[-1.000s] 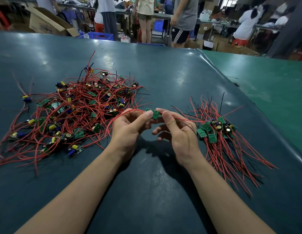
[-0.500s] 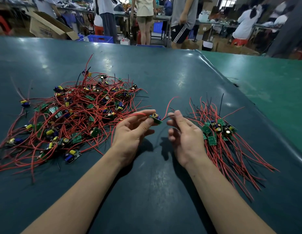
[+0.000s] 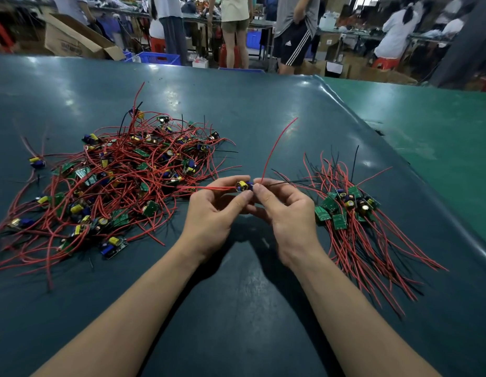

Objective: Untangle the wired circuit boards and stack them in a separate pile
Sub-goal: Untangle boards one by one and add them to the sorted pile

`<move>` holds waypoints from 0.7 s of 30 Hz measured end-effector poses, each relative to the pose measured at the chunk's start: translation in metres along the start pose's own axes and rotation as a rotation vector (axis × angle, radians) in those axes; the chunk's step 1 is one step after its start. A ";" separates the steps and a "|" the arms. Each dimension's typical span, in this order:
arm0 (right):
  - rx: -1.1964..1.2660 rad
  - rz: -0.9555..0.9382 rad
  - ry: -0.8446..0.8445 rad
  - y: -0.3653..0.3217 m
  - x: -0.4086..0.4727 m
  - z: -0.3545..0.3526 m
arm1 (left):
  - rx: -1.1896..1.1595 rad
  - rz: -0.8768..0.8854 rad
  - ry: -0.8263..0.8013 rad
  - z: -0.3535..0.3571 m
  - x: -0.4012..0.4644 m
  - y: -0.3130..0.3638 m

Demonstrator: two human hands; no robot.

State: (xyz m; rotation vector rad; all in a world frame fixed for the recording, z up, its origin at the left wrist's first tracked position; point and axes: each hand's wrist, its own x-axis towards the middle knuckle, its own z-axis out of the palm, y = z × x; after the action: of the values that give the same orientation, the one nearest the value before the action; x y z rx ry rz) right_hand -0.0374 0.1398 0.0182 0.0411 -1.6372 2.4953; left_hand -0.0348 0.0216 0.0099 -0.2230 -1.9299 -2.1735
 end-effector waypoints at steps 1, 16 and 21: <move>-0.021 -0.011 0.011 0.000 0.000 0.000 | 0.005 0.012 -0.013 0.000 -0.001 0.001; -0.169 -0.044 0.033 0.006 -0.001 -0.003 | 0.178 0.128 0.057 -0.001 0.000 -0.001; -0.294 -0.062 -0.057 0.009 -0.002 -0.002 | -0.004 0.039 0.204 -0.006 0.005 -0.003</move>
State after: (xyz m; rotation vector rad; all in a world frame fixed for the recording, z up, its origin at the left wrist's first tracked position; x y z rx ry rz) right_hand -0.0371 0.1382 0.0094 0.1274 -1.9752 2.2036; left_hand -0.0404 0.0161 0.0075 -0.0374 -1.7950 -2.0855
